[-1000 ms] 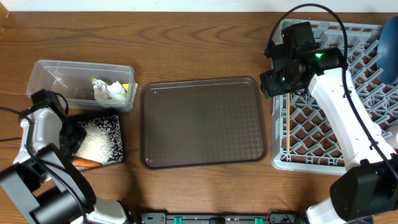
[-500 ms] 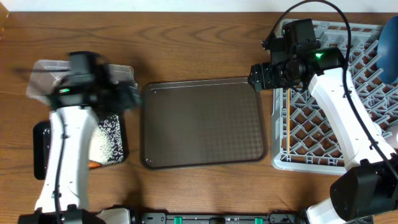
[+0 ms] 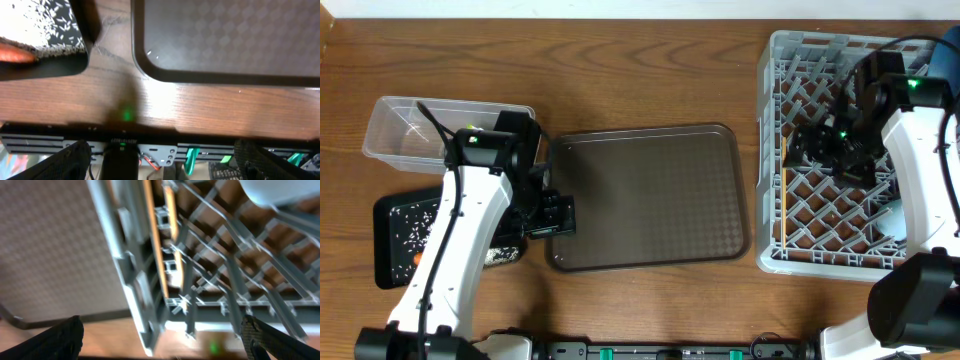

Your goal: Sort waste into correct bins and load items into the dishwasher rack

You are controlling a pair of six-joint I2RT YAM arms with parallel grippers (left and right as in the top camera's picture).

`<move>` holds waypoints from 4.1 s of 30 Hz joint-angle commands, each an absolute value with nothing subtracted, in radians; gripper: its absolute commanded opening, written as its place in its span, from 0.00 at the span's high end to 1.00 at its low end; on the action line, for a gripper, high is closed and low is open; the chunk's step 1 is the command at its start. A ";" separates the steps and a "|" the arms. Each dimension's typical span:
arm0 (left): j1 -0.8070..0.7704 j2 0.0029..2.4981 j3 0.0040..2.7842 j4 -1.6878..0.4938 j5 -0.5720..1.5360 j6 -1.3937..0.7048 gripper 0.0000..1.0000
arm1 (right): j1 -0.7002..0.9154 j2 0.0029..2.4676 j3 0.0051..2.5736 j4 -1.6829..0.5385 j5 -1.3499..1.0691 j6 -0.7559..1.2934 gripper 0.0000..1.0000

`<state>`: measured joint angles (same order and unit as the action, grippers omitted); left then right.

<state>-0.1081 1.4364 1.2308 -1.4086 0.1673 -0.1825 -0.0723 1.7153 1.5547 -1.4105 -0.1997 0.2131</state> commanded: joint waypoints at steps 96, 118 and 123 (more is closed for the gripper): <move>-0.104 0.542 0.976 -1.154 0.014 -0.184 0.02 | 0.020 0.006 0.006 -0.072 -0.031 0.014 0.01; -0.104 0.538 0.973 -1.171 -0.023 -0.168 0.02 | 0.020 0.006 0.006 -0.072 -0.030 0.014 0.01; -0.104 0.499 0.957 -1.136 -0.050 -0.164 0.02 | 0.020 0.006 0.006 -0.072 -0.031 0.014 0.01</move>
<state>-0.1074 0.5335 0.9779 -1.1622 -0.0139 -0.1822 0.0147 0.0120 0.0063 -0.0685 -0.0196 0.0319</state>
